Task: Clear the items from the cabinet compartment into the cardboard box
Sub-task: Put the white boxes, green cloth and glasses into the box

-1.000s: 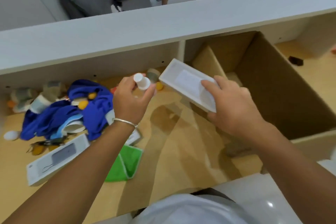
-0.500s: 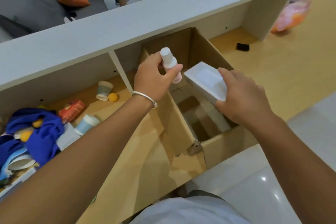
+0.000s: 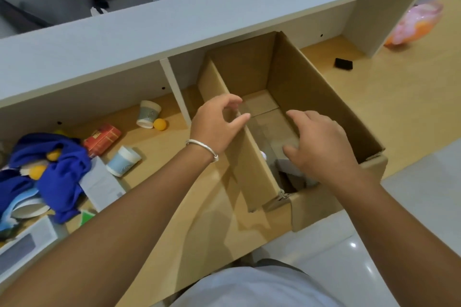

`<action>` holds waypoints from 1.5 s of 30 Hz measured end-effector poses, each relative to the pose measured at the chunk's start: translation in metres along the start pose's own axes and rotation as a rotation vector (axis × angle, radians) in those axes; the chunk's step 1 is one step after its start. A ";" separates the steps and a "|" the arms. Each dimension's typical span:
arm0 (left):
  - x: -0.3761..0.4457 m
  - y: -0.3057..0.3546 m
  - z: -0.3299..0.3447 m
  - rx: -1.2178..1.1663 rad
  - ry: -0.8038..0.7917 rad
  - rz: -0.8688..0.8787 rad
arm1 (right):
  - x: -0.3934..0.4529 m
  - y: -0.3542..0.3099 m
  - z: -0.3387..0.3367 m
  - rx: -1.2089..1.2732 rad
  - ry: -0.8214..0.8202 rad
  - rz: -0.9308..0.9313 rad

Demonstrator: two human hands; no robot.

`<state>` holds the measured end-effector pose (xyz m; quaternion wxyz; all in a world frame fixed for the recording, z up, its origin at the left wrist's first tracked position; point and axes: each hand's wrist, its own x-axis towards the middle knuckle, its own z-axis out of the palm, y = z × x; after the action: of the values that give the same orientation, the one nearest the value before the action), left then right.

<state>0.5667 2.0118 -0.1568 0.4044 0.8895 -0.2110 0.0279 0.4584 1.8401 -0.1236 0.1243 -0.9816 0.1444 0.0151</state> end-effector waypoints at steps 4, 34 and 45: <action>-0.027 -0.047 -0.030 0.025 0.044 -0.092 | 0.003 -0.038 0.007 0.056 0.031 -0.108; -0.323 -0.369 -0.258 0.546 -0.001 -0.665 | -0.107 -0.364 0.261 -0.158 -0.585 -0.763; -0.310 -0.368 -0.263 0.581 -0.085 -0.705 | -0.113 -0.357 0.272 -0.025 -0.520 -0.672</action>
<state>0.4633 2.5282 -0.3089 0.1137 0.9839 0.1048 -0.0901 0.4548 2.2704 -0.2943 0.1426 -0.9389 -0.2201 0.2228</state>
